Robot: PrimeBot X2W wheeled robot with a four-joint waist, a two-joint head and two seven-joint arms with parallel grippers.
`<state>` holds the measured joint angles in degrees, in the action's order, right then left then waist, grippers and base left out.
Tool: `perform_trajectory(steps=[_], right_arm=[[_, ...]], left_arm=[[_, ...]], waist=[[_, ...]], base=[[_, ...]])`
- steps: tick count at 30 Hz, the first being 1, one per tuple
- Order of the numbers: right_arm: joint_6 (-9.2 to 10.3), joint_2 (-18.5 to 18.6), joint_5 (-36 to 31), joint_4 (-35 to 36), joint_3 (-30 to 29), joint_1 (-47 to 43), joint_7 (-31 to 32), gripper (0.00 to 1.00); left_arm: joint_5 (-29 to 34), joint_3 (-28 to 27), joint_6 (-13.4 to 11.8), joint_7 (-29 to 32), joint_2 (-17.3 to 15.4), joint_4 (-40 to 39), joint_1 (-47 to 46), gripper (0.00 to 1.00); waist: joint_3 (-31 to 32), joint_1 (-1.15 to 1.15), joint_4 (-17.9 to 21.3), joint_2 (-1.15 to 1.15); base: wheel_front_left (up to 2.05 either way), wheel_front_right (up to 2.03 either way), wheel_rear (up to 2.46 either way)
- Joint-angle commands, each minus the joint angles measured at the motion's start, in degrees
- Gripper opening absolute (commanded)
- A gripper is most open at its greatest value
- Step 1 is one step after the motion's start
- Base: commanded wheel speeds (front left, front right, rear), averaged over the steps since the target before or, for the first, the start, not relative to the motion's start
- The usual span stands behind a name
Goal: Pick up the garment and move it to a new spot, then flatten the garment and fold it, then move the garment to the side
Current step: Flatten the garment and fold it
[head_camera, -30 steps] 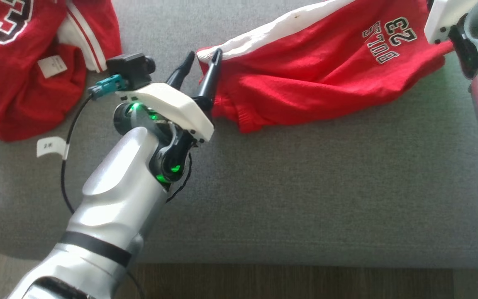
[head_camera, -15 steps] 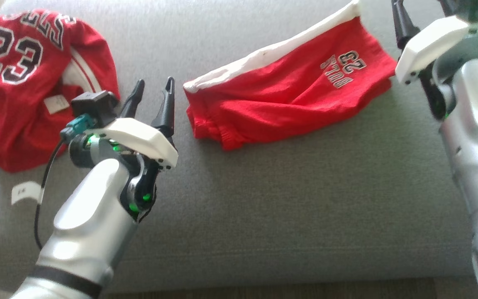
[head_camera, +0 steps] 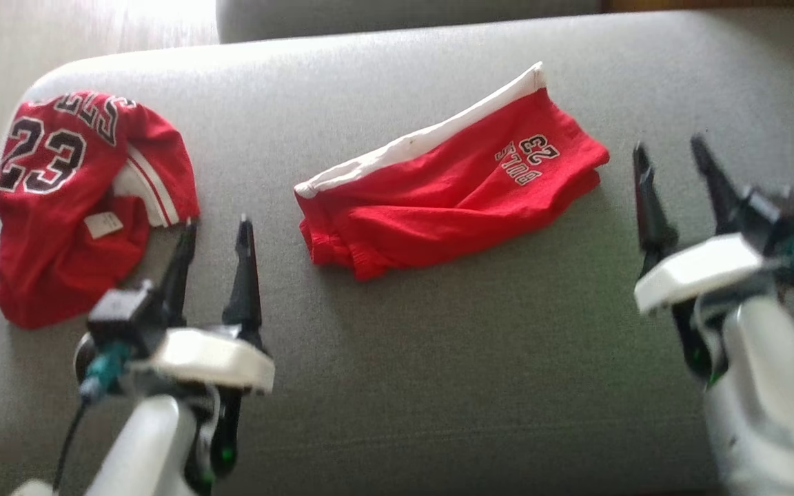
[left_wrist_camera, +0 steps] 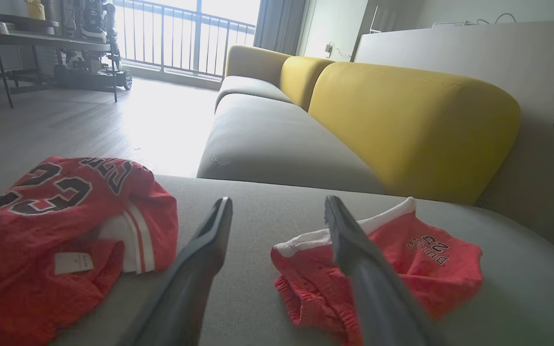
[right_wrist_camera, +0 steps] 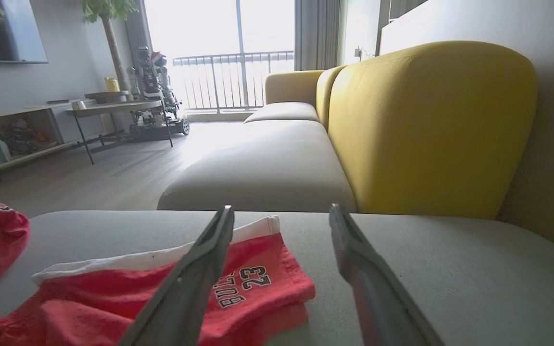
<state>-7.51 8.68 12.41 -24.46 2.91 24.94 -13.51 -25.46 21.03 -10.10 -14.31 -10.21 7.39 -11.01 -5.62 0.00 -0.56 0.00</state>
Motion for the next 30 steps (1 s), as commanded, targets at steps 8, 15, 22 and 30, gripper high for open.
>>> perform_trajectory(steps=[8, 15, 22, 30], right_arm=[[0.02, -4.6, -2.5, 7.5, -3.7, -11.2, 1.2, 1.00], [0.02, -5.6, -1.8, 9.5, -6.5, -14.5, 2.6, 1.00], [0.02, -5.8, 14.9, 4.4, -10.5, -10.3, 7.1, 1.00], [0.02, -5.8, 35.6, -9.5, -13.8, 0.3, 12.7, 1.00]], left_arm=[[7.4, -6.9, 4.0, -0.7, 3.7, -2.7, 8.3, 1.00], [10.5, -9.3, 7.2, -0.7, 6.2, -2.4, 11.1, 1.00], [12.4, -9.8, 9.1, -0.7, 7.1, -1.8, 10.8, 1.00], [12.3, -8.7, 9.9, -0.7, 7.3, -0.8, 9.1, 1.00]], waist=[[2.8, 0.00, 0.2, 0.00], [3.0, 0.00, -1.0, 0.00], [1.5, 0.00, -3.9, 0.00], [-2.2, 0.00, -8.0, 0.00]], base=[[0.00, 0.00, 0.00], [0.00, 0.00, 0.00], [0.00, 0.00, 0.00], [0.00, 0.00, 0.00]])
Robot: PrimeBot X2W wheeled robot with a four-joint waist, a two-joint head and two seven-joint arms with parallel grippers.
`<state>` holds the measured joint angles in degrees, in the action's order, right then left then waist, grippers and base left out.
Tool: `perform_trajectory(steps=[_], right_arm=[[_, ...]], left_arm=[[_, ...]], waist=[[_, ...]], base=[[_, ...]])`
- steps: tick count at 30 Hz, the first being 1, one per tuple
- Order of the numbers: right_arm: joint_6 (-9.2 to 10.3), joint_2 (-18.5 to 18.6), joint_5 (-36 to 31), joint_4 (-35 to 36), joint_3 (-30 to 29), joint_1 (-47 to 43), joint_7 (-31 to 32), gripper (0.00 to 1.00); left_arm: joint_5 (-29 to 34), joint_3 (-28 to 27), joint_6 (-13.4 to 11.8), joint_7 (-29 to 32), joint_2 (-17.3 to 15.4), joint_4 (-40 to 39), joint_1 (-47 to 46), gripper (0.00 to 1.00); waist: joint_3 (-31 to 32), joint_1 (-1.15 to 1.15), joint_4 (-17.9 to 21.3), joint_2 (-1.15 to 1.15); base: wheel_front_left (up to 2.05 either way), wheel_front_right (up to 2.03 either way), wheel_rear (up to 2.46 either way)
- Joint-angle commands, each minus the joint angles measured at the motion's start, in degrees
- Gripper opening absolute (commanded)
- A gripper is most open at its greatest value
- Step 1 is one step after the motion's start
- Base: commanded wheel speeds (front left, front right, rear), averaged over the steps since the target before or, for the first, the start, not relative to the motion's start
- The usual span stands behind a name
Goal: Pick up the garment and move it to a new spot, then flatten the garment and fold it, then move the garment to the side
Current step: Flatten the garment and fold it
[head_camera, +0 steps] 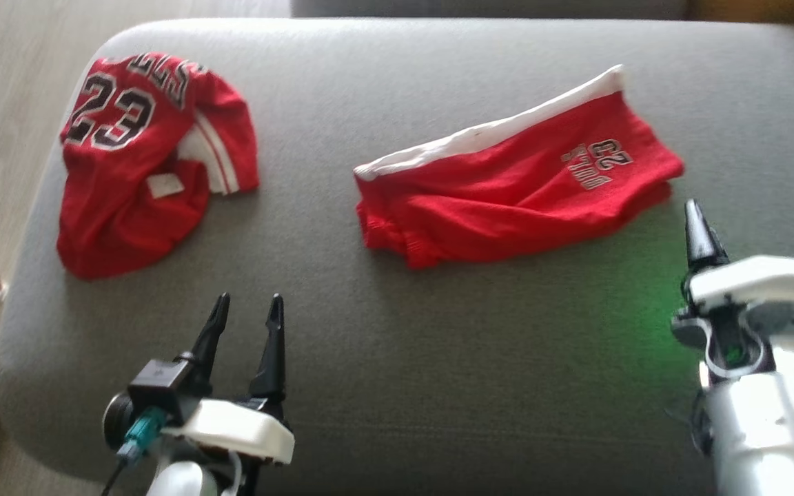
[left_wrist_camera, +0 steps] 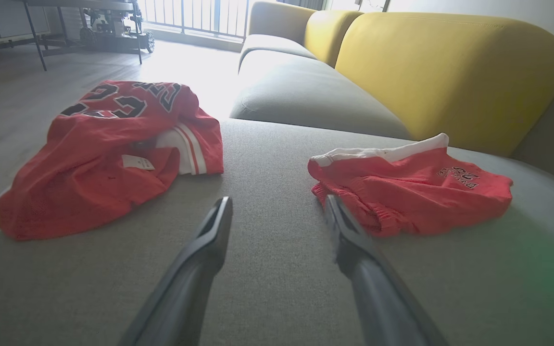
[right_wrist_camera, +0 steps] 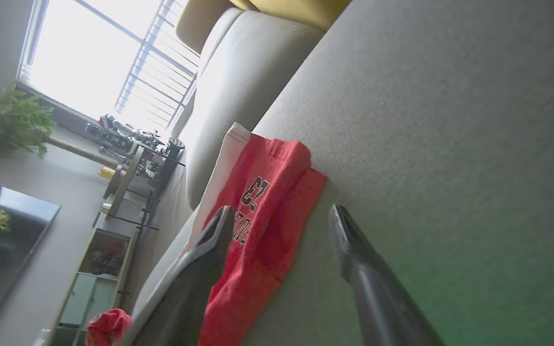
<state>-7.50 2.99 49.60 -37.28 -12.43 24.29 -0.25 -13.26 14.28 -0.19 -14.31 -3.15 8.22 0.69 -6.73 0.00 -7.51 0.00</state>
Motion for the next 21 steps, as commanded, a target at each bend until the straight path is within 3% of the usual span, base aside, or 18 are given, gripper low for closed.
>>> perform_trajectory(steps=[1, 2, 8, 21], right_arm=[[0.01, -0.1, 1.0, 1.3, 1.2, 2.7, 0.3, 1.00], [0.01, -0.1, 4.8, -2.7, 0.3, 5.9, 1.4, 1.00], [0.01, -0.1, 11.5, -14.5, -4.4, 14.7, 2.7, 1.00], [0.01, 2.0, 7.8, -34.3, -10.2, 25.4, -3.7, 1.00]], left_arm=[[-0.1, -1.5, -0.1, -0.7, 0.2, -1.6, -2.9, 1.00], [-0.1, -0.7, -0.5, -0.7, 0.2, -1.3, -3.4, 1.00], [0.6, 0.6, -2.9, -0.7, 0.3, 0.8, -5.0, 1.00], [-0.4, 2.2, -4.1, -0.7, 0.3, 0.7, -6.3, 1.00]], waist=[[-1.5, 0.00, -1.6, 0.00], [-2.5, 0.00, -2.8, 0.00], [-5.0, 0.00, -5.8, 0.00], [-7.5, 0.00, -8.2, 0.00]], base=[[0.00, 0.00, 0.00], [0.00, 0.00, 0.00], [0.00, 0.00, 0.00], [0.00, 0.00, 0.00]])
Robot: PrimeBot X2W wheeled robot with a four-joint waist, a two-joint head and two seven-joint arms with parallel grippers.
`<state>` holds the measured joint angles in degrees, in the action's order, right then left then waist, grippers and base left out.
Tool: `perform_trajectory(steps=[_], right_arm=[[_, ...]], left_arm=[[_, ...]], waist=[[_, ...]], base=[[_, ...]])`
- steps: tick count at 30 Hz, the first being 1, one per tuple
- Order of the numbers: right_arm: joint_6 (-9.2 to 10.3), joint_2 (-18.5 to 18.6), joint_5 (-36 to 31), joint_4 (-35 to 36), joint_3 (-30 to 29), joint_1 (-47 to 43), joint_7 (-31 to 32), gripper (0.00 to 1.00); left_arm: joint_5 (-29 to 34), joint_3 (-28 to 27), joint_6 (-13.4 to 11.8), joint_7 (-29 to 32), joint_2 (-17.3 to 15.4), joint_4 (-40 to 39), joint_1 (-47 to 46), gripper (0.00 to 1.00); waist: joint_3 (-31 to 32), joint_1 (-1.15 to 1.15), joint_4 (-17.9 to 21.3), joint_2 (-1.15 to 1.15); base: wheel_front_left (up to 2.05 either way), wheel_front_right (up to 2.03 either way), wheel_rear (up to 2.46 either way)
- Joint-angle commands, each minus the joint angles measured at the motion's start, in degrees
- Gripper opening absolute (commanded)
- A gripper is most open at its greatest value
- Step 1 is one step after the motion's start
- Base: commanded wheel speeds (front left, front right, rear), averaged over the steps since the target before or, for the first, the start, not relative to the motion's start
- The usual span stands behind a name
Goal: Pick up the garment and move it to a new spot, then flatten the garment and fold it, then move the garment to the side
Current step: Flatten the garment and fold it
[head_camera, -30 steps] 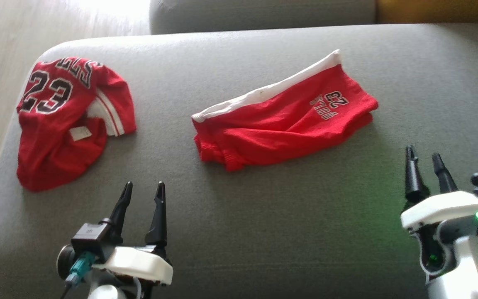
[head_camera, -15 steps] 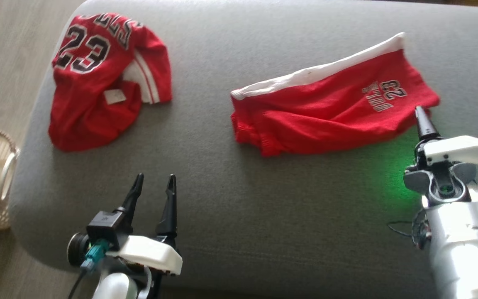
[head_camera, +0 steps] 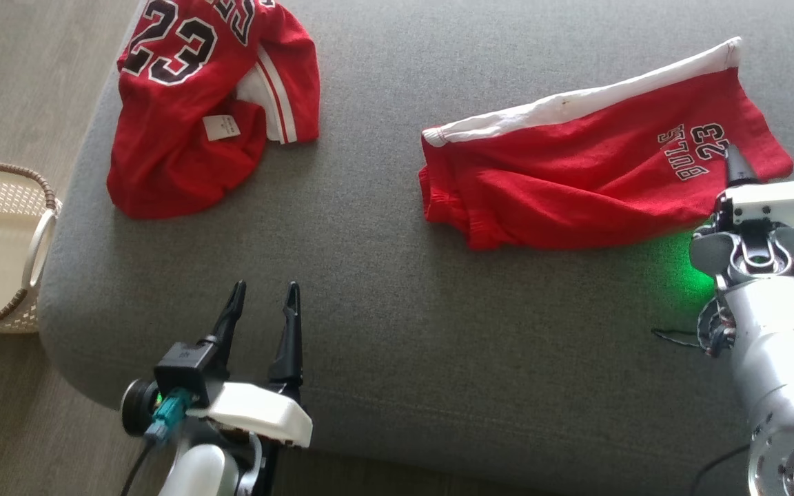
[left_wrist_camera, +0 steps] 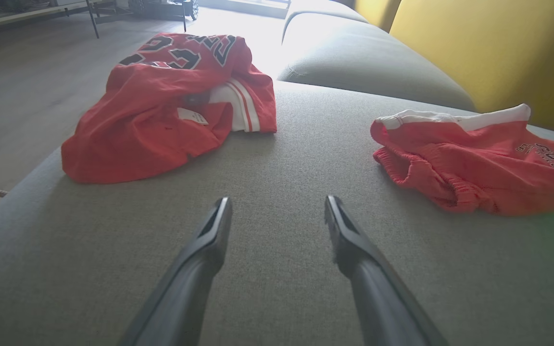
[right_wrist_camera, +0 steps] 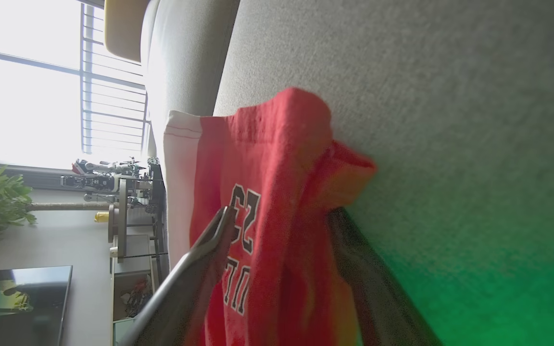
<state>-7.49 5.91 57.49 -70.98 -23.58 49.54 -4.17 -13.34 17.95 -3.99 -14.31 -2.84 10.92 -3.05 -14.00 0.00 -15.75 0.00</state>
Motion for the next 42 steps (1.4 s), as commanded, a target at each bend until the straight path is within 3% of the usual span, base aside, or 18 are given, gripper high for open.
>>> perform_trajectory(steps=[1, 15, 28, 42], right_arm=[[0.00, -0.9, -0.4, -1.1, 0.9, 0.6, 0.2, 1.00], [0.00, 0.4, -4.3, -2.9, 0.1, 3.1, -0.6, 1.00], [0.00, -0.1, -9.9, -3.0, -0.6, 1.0, -2.2, 1.00], [0.00, -0.6, -17.4, -3.0, -6.8, -4.1, -1.6, 1.00]], left_arm=[[-0.5, -1.4, -0.4, -0.7, 0.0, -2.0, -2.7, 1.00], [-1.4, 0.0, -0.5, -0.7, 0.0, -2.2, -4.5, 1.00], [-2.3, -0.1, -0.9, -0.7, 0.0, -1.5, -4.2, 1.00], [-2.3, -0.3, -0.6, -0.7, 0.0, -1.1, -3.1, 1.00]], waist=[[-0.4, 0.00, 0.2, 0.00], [-2.8, 0.00, 0.5, 0.00], [-1.2, 0.00, 1.7, 0.00], [1.3, 0.00, 3.4, 0.00]], base=[[0.00, 0.00, 0.00], [0.00, 0.00, 0.00], [0.00, 0.00, 0.00], [0.00, 0.00, 0.00]])
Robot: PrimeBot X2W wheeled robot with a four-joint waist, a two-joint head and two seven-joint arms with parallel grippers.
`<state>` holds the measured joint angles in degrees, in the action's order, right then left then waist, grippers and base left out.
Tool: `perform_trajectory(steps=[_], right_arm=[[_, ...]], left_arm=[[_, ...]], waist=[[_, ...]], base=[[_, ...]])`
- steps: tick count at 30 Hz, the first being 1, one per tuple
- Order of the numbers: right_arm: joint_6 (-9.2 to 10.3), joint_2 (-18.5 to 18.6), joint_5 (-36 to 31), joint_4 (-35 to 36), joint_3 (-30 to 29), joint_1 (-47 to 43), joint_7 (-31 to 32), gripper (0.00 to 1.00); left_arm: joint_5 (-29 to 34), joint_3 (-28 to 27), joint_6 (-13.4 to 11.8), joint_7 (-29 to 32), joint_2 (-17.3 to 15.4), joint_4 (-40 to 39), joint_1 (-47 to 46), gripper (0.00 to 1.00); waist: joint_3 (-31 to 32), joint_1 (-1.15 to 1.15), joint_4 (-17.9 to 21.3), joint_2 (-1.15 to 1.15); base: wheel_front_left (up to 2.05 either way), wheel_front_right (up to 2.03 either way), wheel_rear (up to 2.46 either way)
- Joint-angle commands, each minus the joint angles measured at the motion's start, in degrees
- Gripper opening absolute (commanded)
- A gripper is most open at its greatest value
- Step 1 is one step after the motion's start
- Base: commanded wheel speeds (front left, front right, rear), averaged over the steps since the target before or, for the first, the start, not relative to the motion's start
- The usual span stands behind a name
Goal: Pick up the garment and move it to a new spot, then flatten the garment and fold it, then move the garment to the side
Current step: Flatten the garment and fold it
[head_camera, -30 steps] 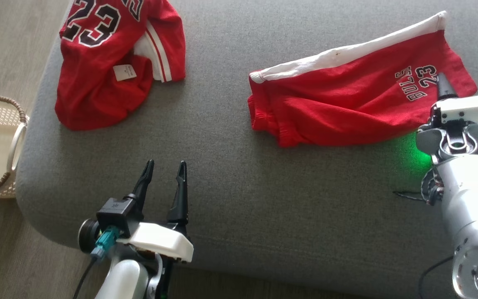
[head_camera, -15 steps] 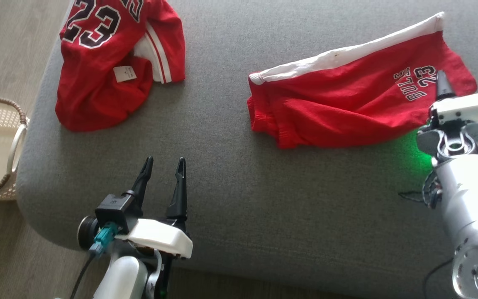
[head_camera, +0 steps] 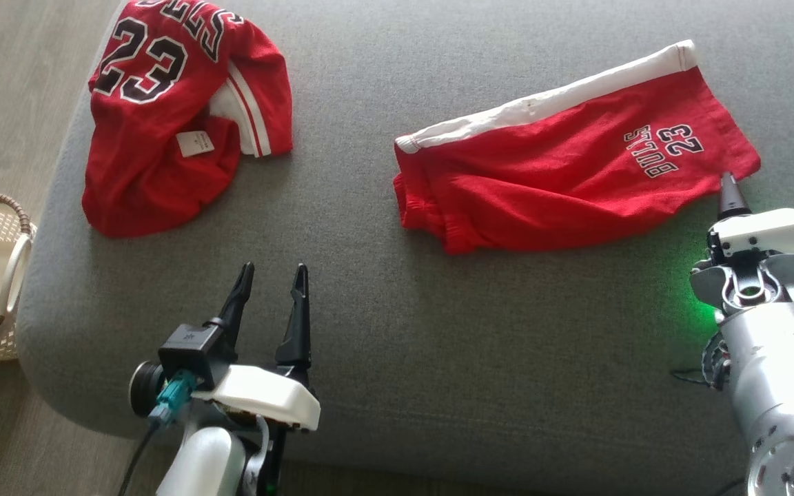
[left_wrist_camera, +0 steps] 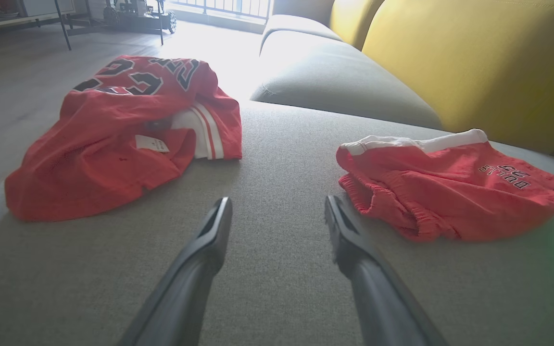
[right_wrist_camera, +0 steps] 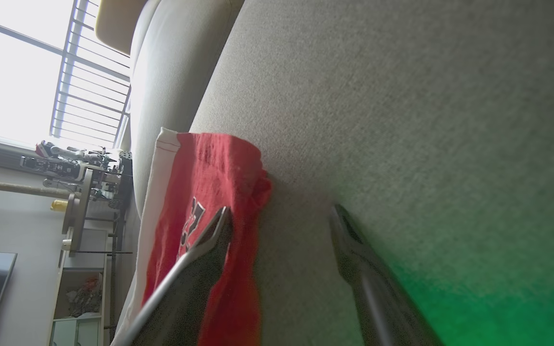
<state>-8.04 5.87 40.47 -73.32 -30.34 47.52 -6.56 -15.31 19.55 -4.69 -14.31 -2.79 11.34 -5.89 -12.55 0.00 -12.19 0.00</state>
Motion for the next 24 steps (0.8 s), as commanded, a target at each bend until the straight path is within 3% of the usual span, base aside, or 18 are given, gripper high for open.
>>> perform_trajectory(steps=[1, 13, 24], right_arm=[[0.55, -0.7, -0.8, -0.6, -0.7, -1.8, 1.2, 1.00], [0.55, -1.6, -6.7, -0.6, -7.0, 3.1, 5.4, 1.00], [0.55, -2.9, -9.3, -0.6, -8.5, 6.6, 9.8, 1.00]], left_arm=[[-0.4, -1.8, 0.1, -0.7, -0.1, -1.5, -0.3, 1.00], [-0.3, -1.3, 0.1, -0.7, -0.1, -1.6, -1.0, 1.00], [-0.5, -0.9, -0.1, -0.7, -0.1, -1.7, -1.3, 1.00]], waist=[[-0.4, 0.00, -0.4, 0.00], [-2.7, 0.00, -3.2, 0.00], [-3.1, 0.00, -3.4, 0.00]], base=[[0.00, 0.00, 0.00], [0.00, 0.00, 0.00], [0.00, 0.00, 0.00]])
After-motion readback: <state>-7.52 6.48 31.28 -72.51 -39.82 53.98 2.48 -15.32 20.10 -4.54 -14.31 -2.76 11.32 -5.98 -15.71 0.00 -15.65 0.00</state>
